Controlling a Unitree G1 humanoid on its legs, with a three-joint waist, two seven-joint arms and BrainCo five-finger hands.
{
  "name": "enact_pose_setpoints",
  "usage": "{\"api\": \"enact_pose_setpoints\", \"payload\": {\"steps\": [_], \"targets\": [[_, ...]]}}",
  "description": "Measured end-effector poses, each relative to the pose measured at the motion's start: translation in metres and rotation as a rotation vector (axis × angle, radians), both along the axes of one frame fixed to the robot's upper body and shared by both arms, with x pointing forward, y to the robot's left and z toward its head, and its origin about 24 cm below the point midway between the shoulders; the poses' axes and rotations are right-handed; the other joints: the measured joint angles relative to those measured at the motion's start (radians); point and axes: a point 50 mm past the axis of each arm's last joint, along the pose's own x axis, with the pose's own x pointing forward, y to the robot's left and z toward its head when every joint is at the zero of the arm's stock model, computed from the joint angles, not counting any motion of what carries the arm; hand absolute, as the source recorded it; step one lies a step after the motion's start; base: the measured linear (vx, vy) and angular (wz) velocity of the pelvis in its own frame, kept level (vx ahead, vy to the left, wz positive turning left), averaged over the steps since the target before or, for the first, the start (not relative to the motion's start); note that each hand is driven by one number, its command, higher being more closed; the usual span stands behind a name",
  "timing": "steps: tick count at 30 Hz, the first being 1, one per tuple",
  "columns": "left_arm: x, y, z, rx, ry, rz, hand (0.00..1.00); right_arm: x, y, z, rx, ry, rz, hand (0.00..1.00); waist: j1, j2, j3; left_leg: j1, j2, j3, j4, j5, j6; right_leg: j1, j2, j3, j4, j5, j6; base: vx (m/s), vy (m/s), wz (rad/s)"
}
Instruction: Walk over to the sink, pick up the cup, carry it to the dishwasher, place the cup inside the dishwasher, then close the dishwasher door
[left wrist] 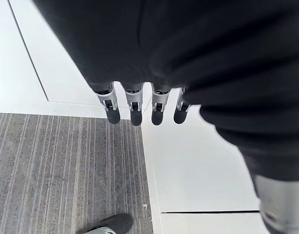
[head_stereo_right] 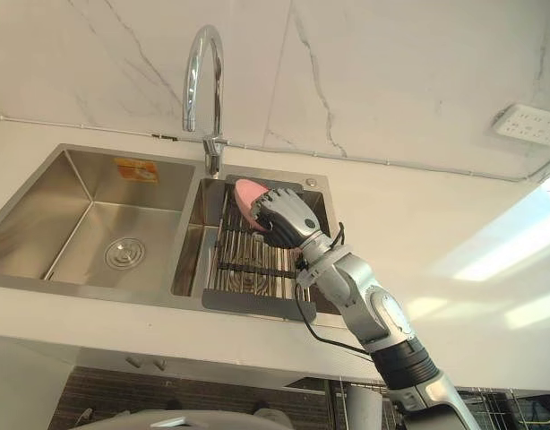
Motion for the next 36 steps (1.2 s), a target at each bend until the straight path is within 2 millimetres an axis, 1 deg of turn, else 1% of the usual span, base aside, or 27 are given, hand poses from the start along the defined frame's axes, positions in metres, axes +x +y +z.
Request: {"api": "enact_pose_setpoints", "payload": {"steps": [3,4,8,13,17,24,26,32,33,36], "targets": [[0.0,0.0,0.0,0.001,0.0,0.0,0.0,-0.001,0.003,-0.003,-0.009,0.015,0.014,1.0,0.002,0.0,0.0,-0.004,0.001,-0.006,0.0,0.0,0.0,0.0,0.001,-0.006,0.0,0.0,0.0,-0.02,-0.015,0.06],[0.0,0.0,0.0,0.001,0.0,0.0,0.0,-0.001,0.003,-0.003,-0.014,0.021,0.015,0.0,0.002,0.0,0.0,-0.006,0.001,-0.009,0.0,0.001,0.001,0.0,0.001,-0.011,-0.001,0.0,0.0,-0.01,-0.006,0.07],[0.0,0.0,0.0,0.001,0.001,0.0,0.0,0.002,0.0,-0.007,-0.023,0.045,-0.009,0.0,0.003,0.0,-0.001,-0.013,0.001,-0.022,0.0,0.004,0.001,0.001,0.001,-0.021,-0.003,0.0,-0.001,0.0,-0.006,0.1],[0.0,0.0,0.0,0.001,0.002,0.0,0.0,0.01,-0.009,-0.019,-0.04,0.109,-0.073,0.0,0.007,0.001,-0.003,-0.014,0.0,-0.029,0.0,0.006,0.0,0.003,0.001,-0.027,-0.004,0.0,-0.001,-0.01,-0.009,0.03],[0.0,0.0,0.0,0.001,0.002,0.0,0.0,0.011,-0.01,-0.021,-0.073,0.099,-0.093,0.0,0.003,0.001,-0.004,-0.014,0.0,-0.029,0.0,0.007,0.0,0.003,0.001,-0.027,-0.003,0.0,-0.001,-0.01,-0.003,0.0],[-0.001,0.0,0.0,0.001,0.007,0.0,0.0,0.014,-0.015,-0.021,-0.066,0.116,-0.146,0.0,-0.001,0.001,-0.004,-0.012,0.0,-0.028,0.0,0.008,0.0,0.004,0.001,-0.026,-0.003,0.002,-0.003,0.0,0.0,0.0],[-0.001,0.0,0.0,0.001,0.008,0.001,0.0,0.015,-0.019,-0.022,-0.045,0.137,-0.175,0.0,-0.003,0.001,-0.004,-0.01,0.0,-0.026,0.0,0.008,0.0,0.004,0.001,-0.023,-0.003,0.003,-0.004,-0.01,-0.004,-0.02],[-0.003,0.0,0.0,0.001,0.012,0.002,0.0,0.012,-0.039,-0.028,0.066,0.217,-0.281,0.0,-0.008,0.003,-0.002,0.008,0.002,-0.009,0.0,0.006,-0.001,0.013,0.002,-0.009,-0.001,0.003,-0.005,-0.02,-0.004,-0.07],[-0.003,0.0,0.0,0.001,0.013,0.002,0.0,0.009,-0.042,-0.03,0.068,0.234,-0.287,0.0,-0.011,0.006,-0.002,0.011,0.002,-0.004,0.0,0.005,-0.001,0.015,0.002,-0.003,0.0,-0.001,-0.011,-0.03,0.0,-0.12],[-0.004,0.0,-0.001,0.002,0.016,0.003,0.0,-0.001,-0.04,-0.027,0.066,0.24,-0.266,0.0,-0.024,0.014,0.003,0.011,0.004,0.01,0.0,-0.003,-0.007,0.012,0.003,0.01,0.001,-0.003,-0.012,-0.06,0.002,-0.14]]}}
